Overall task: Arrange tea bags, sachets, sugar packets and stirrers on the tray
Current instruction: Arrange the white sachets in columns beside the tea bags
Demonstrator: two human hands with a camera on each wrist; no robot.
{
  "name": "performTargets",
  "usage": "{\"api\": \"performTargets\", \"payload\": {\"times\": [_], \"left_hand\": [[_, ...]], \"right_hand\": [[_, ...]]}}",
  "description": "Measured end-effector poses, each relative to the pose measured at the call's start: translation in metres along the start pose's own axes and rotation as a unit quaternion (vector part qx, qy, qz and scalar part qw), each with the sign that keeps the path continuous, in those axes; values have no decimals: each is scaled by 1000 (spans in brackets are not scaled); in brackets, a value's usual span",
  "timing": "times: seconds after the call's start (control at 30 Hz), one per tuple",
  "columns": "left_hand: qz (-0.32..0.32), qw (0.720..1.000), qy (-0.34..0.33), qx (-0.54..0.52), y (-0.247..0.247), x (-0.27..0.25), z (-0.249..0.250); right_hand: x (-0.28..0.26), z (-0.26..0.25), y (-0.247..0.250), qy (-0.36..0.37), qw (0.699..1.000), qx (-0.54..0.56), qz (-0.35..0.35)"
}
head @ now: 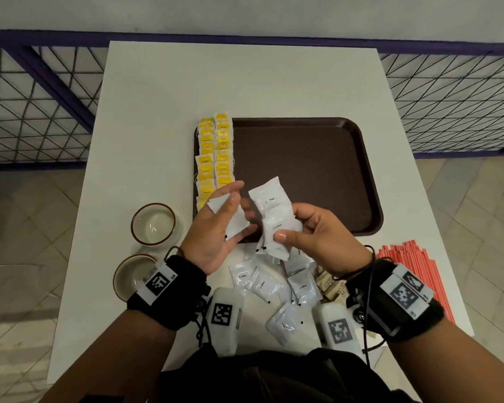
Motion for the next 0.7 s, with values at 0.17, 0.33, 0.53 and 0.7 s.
{"api": "performTargets", "payload": {"times": [0.17, 0.33, 0.53, 0.7], "left_hand": [[-50, 998, 17, -23, -21, -1, -10], [54, 998, -4, -26, 2, 3, 0], [-40, 989, 22, 139, 0, -11, 1], [-45, 988, 41, 139, -5, -13, -6]], "right_hand": [[13, 17, -25, -34, 999, -14, -13], [7, 20, -15, -52, 990, 133, 6], [5, 15, 7, -38, 984, 156, 75], [8, 8, 6, -28, 991, 111, 74]]}}
Point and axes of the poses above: each hand's wrist, its own x-axis towards the middle knuckle, its own y-axis out of the back of the hand, z = x × y, the point moved 5 cm from there along x, towards the middle knuckle, and after that the axes turned 12 degrees about -y, right-handed, at the moved point
